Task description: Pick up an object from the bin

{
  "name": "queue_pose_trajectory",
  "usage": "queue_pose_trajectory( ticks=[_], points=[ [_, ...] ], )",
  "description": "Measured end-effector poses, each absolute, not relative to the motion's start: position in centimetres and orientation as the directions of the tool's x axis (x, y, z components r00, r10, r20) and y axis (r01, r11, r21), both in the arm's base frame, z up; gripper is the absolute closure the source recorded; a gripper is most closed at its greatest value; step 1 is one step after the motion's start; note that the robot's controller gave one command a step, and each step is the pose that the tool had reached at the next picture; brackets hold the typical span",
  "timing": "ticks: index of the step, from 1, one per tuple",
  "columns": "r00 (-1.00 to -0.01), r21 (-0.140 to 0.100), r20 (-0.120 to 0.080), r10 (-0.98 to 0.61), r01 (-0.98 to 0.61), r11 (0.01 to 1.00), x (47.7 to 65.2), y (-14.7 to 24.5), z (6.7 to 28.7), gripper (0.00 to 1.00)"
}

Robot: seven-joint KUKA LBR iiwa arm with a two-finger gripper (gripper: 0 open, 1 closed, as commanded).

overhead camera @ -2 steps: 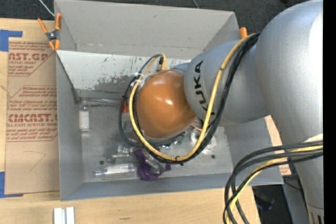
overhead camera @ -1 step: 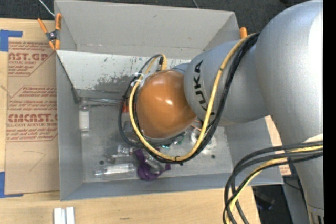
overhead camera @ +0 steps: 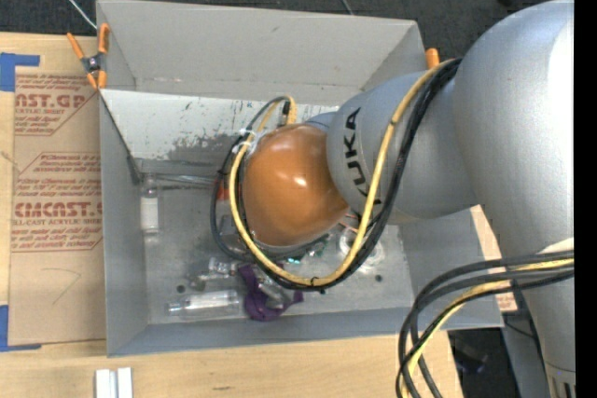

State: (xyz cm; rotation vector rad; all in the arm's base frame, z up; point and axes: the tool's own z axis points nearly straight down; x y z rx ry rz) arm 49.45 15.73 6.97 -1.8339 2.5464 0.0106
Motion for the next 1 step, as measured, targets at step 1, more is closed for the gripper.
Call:
queue_pose_trajectory(
  ticks=[1],
  points=[
    [-0.384, 0.005, -0.009, -0.923, -0.923, 0.384, 49.46, 18.67, 7.01, 0.0]
  ],
)
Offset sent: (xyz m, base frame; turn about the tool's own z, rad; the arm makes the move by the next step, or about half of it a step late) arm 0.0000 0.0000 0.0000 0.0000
